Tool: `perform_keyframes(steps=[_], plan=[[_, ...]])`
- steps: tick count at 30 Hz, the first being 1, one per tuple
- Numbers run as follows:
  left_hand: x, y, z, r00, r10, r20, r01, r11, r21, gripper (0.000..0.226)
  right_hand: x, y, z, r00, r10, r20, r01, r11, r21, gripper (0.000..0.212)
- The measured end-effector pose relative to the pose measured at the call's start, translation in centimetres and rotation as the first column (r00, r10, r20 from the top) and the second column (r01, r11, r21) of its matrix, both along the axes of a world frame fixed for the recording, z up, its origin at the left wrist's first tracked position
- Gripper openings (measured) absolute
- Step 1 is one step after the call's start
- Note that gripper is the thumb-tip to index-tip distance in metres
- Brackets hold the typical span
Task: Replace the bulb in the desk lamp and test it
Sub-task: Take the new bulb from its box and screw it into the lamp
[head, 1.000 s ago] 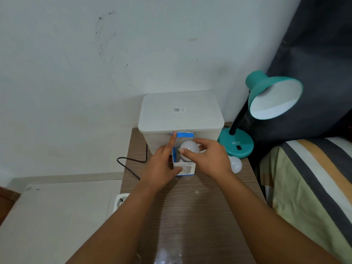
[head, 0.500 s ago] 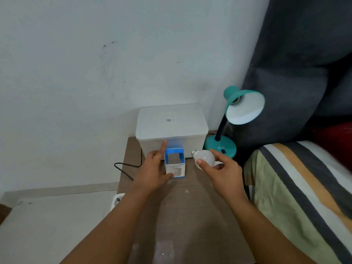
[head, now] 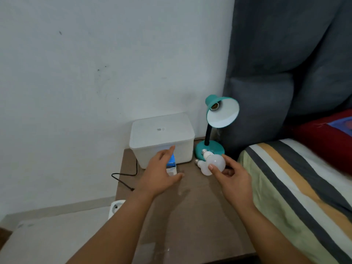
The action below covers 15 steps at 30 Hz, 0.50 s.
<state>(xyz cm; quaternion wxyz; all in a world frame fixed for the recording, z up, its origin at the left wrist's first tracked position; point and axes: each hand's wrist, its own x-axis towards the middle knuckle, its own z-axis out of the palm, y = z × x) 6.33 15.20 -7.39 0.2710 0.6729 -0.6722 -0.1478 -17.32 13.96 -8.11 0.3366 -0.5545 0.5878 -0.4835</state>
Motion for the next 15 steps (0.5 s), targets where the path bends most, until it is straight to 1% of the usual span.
perform_keyframes(steps=[2, 6, 9, 12, 15], plan=[[-1.4, -1.4, 1.0, 0.999, -0.050, 0.015, 0.050, 0.999, -0.019, 0.097, -0.8, -0.5, 0.3, 0.999, -0.014, 0.048, 0.014, 1.000, -0.017, 0.054], [-3.6, -4.9, 2.4, 0.992, -0.111, 0.061, 0.115, 0.991, -0.068, 0.101, -2.3, -2.0, 1.0, 0.993, -0.048, 0.112, 0.054, 0.997, -0.051, 0.057], [-5.0, -7.6, 3.5, 0.986, -0.137, 0.096, 0.145, 0.986, -0.078, 0.109, -2.9, -3.8, 1.4, 0.982, -0.071, 0.172, 0.086, 0.993, -0.083, 0.058], [-6.1, -10.0, 4.8, 0.976, -0.165, 0.142, 0.184, 0.974, -0.131, 0.117, -3.0, -5.9, 1.7, 0.978, -0.086, 0.191, 0.110, 0.987, -0.117, 0.059], [-6.8, -12.1, 5.8, 0.964, -0.213, 0.158, 0.242, 0.951, -0.192, 0.118, -2.6, -7.8, 2.1, 0.965, -0.094, 0.243, 0.130, 0.982, -0.138, 0.060]])
